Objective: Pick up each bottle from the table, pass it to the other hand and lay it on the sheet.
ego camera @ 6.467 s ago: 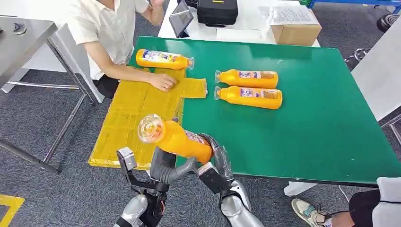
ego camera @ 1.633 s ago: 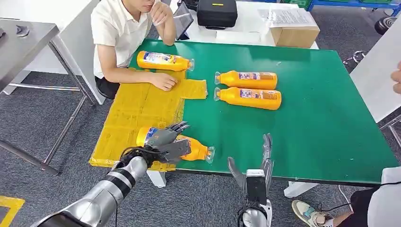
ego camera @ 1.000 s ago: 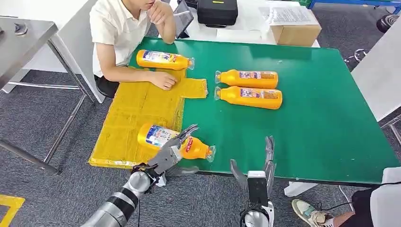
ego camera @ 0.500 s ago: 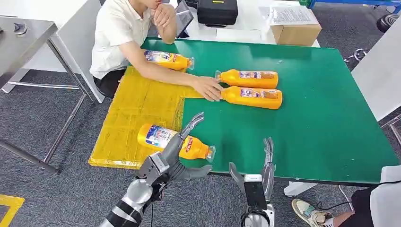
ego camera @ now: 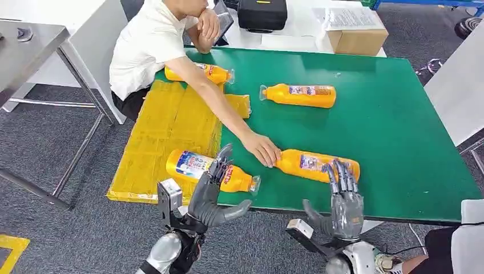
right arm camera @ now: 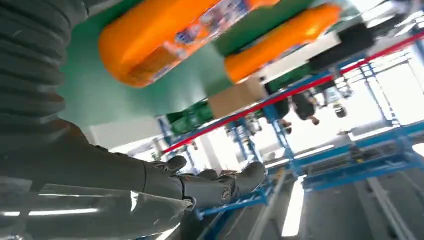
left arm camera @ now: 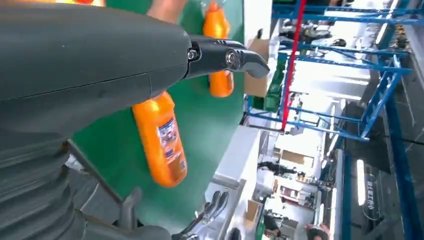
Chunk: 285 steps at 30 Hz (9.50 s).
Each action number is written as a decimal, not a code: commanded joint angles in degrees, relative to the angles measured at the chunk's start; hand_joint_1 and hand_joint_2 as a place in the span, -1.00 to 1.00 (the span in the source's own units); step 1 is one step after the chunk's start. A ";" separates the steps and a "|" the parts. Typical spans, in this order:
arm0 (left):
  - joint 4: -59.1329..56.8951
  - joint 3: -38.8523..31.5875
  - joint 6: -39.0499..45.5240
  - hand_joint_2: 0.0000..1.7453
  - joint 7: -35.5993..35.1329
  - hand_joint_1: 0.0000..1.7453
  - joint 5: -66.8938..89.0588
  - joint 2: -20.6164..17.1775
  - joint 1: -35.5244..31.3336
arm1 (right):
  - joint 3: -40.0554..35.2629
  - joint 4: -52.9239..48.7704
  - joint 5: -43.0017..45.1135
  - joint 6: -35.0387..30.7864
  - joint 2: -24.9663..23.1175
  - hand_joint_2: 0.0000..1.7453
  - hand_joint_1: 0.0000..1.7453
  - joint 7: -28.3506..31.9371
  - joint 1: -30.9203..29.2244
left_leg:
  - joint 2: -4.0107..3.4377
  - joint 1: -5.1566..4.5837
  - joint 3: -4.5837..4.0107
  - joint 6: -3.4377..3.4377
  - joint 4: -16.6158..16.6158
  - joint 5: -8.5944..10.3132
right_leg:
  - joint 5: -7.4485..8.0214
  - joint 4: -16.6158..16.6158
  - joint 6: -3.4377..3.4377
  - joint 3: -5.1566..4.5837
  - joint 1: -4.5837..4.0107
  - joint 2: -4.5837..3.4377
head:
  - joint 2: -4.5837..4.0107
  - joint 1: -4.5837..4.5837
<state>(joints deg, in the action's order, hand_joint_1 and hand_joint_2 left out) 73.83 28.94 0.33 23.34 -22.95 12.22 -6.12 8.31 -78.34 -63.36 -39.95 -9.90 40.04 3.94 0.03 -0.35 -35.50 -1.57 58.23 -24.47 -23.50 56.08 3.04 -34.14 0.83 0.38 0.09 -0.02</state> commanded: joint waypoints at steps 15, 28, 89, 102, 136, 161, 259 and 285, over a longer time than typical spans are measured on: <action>-2.82 4.33 2.52 1.00 0.18 -1.00 2.30 -1.59 -1.77 | 9.96 8.47 -8.41 -0.05 0.76 1.00 -1.00 -0.04 -4.68 | -0.03 0.07 0.23 0.10 -0.07 -0.04 | -0.03 -0.07 -0.10 0.21 -0.07 -0.04 | 0.00 0.00; -7.11 8.57 1.96 1.00 -3.53 -1.00 1.89 -0.69 -5.69 | 9.13 34.56 -12.44 -0.05 8.72 1.00 -1.00 -11.35 -19.31 | -0.18 0.04 0.21 0.05 -0.06 0.00 | 0.07 -0.09 -0.06 0.18 -0.04 -0.17 | 0.00 -0.04; -14.14 14.02 -0.47 1.00 -13.12 -1.00 -9.69 0.09 -9.96 | -11.90 61.77 -15.28 23.94 17.81 1.00 -0.72 -25.25 -32.16 | -0.10 0.05 1.11 0.04 -0.09 0.09 | 0.14 -0.22 -0.08 0.93 -0.05 0.02 | 0.00 -0.02; -12.99 14.64 -1.48 1.00 -14.19 -1.00 -10.32 -0.39 -9.42 | -13.05 61.69 -13.04 27.87 18.89 1.00 1.00 -25.09 -30.87 | -0.15 0.11 2.09 -0.11 -0.09 -0.37 | -0.19 -0.45 0.03 1.46 -0.11 -0.07 | 0.00 0.00; -4.91 0.69 1.95 1.00 -2.35 -1.00 -14.92 -4.01 4.90 | -16.68 10.62 43.60 28.15 5.33 1.00 1.00 -4.77 -8.10 | -0.61 0.18 1.47 -0.04 -0.10 -0.71 | -0.34 -0.35 -0.13 1.41 -0.17 -0.53 | 0.00 -0.02; -3.07 1.14 5.74 1.00 -3.12 -1.00 -8.28 -0.52 -0.96 | -37.56 24.39 38.49 23.69 1.75 1.00 1.00 -10.62 -14.74 | -0.46 0.16 0.82 -0.10 -0.03 -0.57 | -0.27 -0.31 -0.07 0.84 -0.14 -0.36 | 0.00 -0.02; -42.41 -1.45 23.93 1.00 -10.33 0.34 56.46 -3.29 -30.13 | -17.34 -14.73 32.88 -0.05 -6.21 -1.00 -1.00 -0.04 -3.76 | -0.24 0.13 0.53 -0.13 -0.07 -0.32 | -0.18 -0.33 0.00 0.61 -0.10 -0.13 | 0.00 0.00; -54.59 0.34 8.99 1.00 -24.64 -1.00 67.20 -2.53 -38.72 | -18.41 -8.38 40.90 -0.05 -5.28 -1.00 -1.00 -0.04 -4.71 | -0.28 0.12 0.44 -0.10 -0.01 -0.34 | -0.19 -0.19 0.01 0.51 -0.09 -0.25 | 0.00 0.00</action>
<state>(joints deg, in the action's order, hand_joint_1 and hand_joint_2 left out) 25.94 29.11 10.29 -0.77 44.26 9.22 -40.77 -9.33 -91.62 -22.99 -40.02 -17.22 40.06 1.70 -0.20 -0.28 -35.21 -1.75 58.23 -24.76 -23.67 55.93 3.14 -33.78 0.79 0.20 0.09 -0.02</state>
